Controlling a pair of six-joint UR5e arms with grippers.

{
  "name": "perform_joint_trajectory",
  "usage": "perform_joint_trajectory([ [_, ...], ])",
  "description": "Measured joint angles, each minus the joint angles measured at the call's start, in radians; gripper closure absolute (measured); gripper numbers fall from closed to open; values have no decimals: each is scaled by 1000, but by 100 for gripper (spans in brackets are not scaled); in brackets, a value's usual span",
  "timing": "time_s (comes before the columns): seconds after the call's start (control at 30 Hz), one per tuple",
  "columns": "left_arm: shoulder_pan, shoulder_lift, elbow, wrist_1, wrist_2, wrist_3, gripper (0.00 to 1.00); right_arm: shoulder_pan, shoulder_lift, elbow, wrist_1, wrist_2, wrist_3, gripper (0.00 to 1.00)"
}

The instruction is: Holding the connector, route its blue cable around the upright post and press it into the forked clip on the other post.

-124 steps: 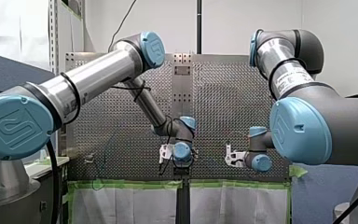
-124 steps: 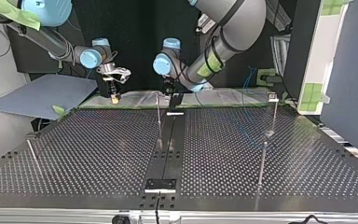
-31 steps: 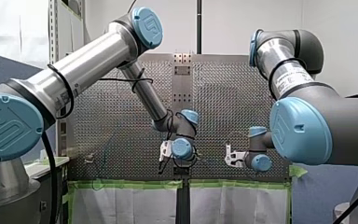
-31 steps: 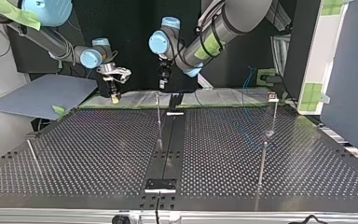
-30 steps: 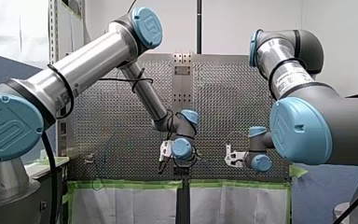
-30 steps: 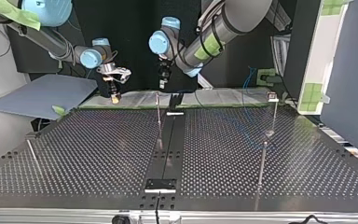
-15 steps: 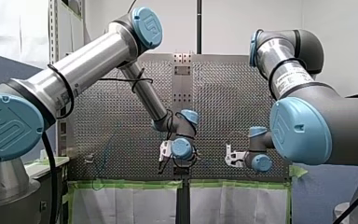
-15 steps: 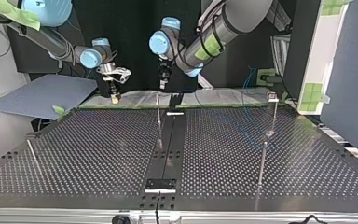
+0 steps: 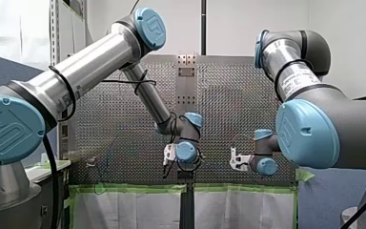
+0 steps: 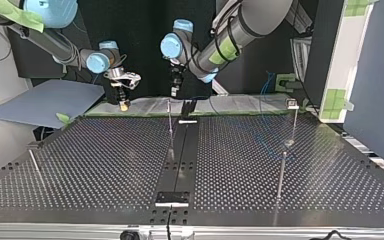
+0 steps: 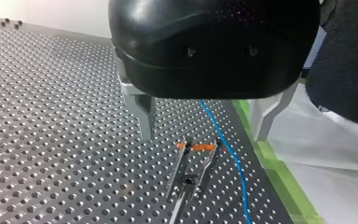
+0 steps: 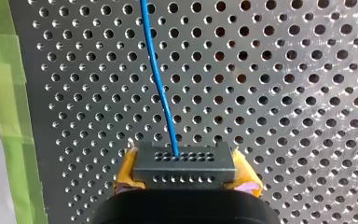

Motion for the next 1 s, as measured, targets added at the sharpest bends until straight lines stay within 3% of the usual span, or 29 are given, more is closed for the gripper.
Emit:
perform_joint_trajectory([
  [0.4,5,-1,0,8,0,-8,0,4,0,1,10,-8,-4,100],
  [0.77,11,-2,0,-5,-19,-22,0,14,0,2,38,-35,-34,100],
  [1.0,15,-2,0,-27,-20,-24,0,14,0,14,34,-38,-40,100],
])
